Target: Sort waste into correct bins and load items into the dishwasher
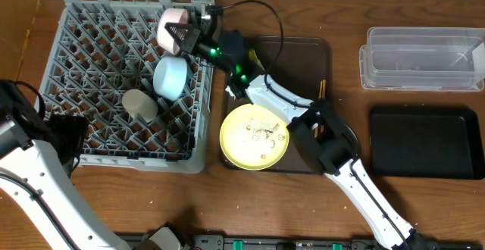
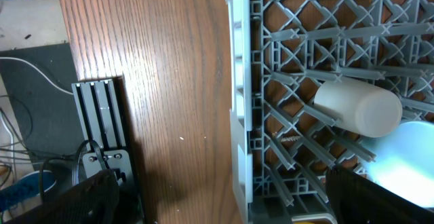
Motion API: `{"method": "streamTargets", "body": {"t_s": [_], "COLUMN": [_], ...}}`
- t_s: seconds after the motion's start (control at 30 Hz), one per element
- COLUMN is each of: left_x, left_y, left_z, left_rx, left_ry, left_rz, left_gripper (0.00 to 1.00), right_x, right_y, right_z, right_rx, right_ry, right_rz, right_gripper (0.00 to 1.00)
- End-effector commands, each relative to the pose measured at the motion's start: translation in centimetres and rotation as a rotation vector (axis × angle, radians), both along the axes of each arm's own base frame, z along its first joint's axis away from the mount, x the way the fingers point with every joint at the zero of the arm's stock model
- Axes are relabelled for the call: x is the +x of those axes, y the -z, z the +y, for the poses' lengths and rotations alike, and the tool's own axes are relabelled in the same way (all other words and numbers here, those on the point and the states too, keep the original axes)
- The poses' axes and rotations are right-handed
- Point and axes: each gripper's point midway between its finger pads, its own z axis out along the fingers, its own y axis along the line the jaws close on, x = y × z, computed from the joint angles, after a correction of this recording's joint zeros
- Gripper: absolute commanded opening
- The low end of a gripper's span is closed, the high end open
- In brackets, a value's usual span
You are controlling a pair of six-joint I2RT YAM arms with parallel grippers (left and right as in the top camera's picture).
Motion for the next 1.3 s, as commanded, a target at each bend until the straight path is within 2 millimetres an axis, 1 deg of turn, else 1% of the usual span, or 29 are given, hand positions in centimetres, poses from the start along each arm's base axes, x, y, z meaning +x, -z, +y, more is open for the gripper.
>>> {"method": "streamTargets", "body": {"t_s": [0.0, 0.03, 0.17, 0.23, 0.27, 0.3, 0.4, 0.43, 0.47, 0.5, 0.57, 0.63, 0.67, 0.7, 0.77, 0.8, 0.83, 0.87, 0.9, 0.93, 0.97, 1.0, 1.03, 1.1, 1.13, 1.17, 1.2, 1.23, 1.27], "left_x": [-0.1, -0.1, -0.1, -0.1, -0.1, -0.1, 0.0, 0.0, -0.1, -0.1, -0.1, -0.1, -0.1, -0.1, -0.1, -0.1, -0.1, 0.0, 0.2, 0.2, 0.4, 0.5, 0.7, 2.0, 3.2, 3.8, 4.8, 5.5, 5.7], "left_y": [0.2, 0.2, 0.2, 0.2, 0.2, 0.1, 0.1, 0.1, 0.1, 0.1, 0.1, 0.1, 0.1, 0.1, 0.1, 0.1, 0.1, 0.2, 0.2, 0.3, 0.4, 0.5, 0.5, 0.3, -0.1, -0.3, -0.8, -1.1, -1.2], "left_z": [0.0, 0.0, 0.0, 0.0, 0.0, 0.1, 0.1, 0.1, 0.1, 0.1, 0.1, 0.1, 0.1, 0.1, 0.1, 0.1, 0.1, 0.0, -0.5, -1.1, -2.0, -2.4, -3.1, -4.4, -5.8, -6.6, -8.3, -9.9, -11.1], "left_rx": [-0.005, -0.005, -0.005, -0.005, -0.005, -0.004, -0.003, -0.003, -0.003, -0.003, -0.003, -0.003, -0.003, -0.003, -0.003, -0.003, -0.004, -0.011, -0.036, -0.066, -0.114, -0.136, -0.167, -0.216, -0.254, -0.271, -0.302, -0.327, -0.342], "left_ry": [-0.01, -0.011, -0.011, -0.011, -0.011, -0.011, -0.014, -0.014, -0.014, -0.014, -0.014, -0.014, -0.014, -0.014, -0.014, -0.014, -0.013, -0.011, -0.005, 0.001, 0.01, 0.014, 0.056, 0.19, 0.329, 0.404, 0.543, 0.644, 0.701], "left_rz": [0.004, 0.004, 0.004, 0.004, 0.003, 0.003, 0.0, 0.0, 0.001, 0.001, 0.001, 0.001, 0.001, 0.001, 0.001, 0.001, 0.001, -0.003, -0.013, -0.022, -0.036, -0.042, -0.056, -0.11, -0.167, -0.196, -0.25, -0.282, -0.281], "left_gripper": [0.98, 0.98, 0.98, 0.98, 0.98, 0.98, 0.98, 0.98, 0.98, 0.98, 0.98, 0.98, 0.98, 0.98, 0.98, 0.98, 0.98, 0.98, 0.98, 0.98, 0.98, 0.98, 0.98, 0.98, 0.98, 0.98, 0.98, 0.99, 0.99], "right_x": [1.0, 1.0, 2.0, 2.3, 2.3, 2.3, 2.5, 3.1, 3.5, 4.0, 4.7, 5.6, 5.8, 5.8, 5.1, 4.4, 4.0, 3.3, 2.5, 1.6, 0.6, -0.1, -1.5, -3.6, -5.1, -5.6, -6.1, -6.6, -6.8], "right_y": [1.6, 1.5, -0.5, -0.5, -0.4, -0.4, -0.5, 0.1, 0.5, 0.5, -0.5, -2.7, -4.3, -5.7, -9.4, -11.2, -12.0, -12.8, -13.7, -14.0, -14.0, -14.0, -13.5, -12.4, -11.3, -10.7, -10.1, -9.5, -9.3], "right_z": [-0.5, -0.6, -2.0, -2.4, -2.5, -2.6, -3.5, -3.9, -4.4, -5.3, -6.9, -9.9, -12.2, -13.9, -17.6, -19.3, -20.3, -21.8, -23.3, -24.4, -25.4, -25.9, -26.8, -28.2, -29.2, -29.7, -30.4, -31.4, -32.0], "right_rx": [-0.008, -0.005, 0.038, 0.036, 0.031, 0.027, -0.013, -0.061, -0.113, -0.197, -0.319, -0.495, -0.605, -0.671, -0.794, -0.854, -0.879, -0.919, -0.959, -1.008, -1.061, -1.091, -1.163, -1.253, -1.323, -1.362, -1.403, -1.432, -1.432], "right_ry": [0.036, 0.031, 0.022, 0.014, -0.003, -0.02, -0.052, -0.052, -0.046, -0.029, 0.031, 0.173, 0.276, 0.345, 0.473, 0.522, 0.546, 0.586, 0.615, 0.614, 0.594, 0.578, 0.54, 0.483, 0.441, 0.419, 0.411, 0.404, 0.412], "right_rz": [0.071, 0.066, 0.016, 0.02, 0.021, 0.019, -0.026, 0.004, 0.021, 0.026, 0.01, -0.024, -0.04, -0.047, -0.078, -0.095, -0.096, -0.079, -0.065, -0.055, -0.046, -0.037, -0.02, 0.028, 0.073, 0.084, 0.106, 0.148, 0.178], "right_gripper": [0.01, 0.01, 0.01, 0.02, 0.14, 0.23, 0.34, 0.37, 0.36, 0.36, 0.37, 0.38, 0.4, 0.41, 0.41, 0.4, 0.39, 0.39, 0.4, 0.43, 0.52, 0.62, 0.99, 0.99, 0.99, 0.99, 0.99, 0.99, 0.99]}}
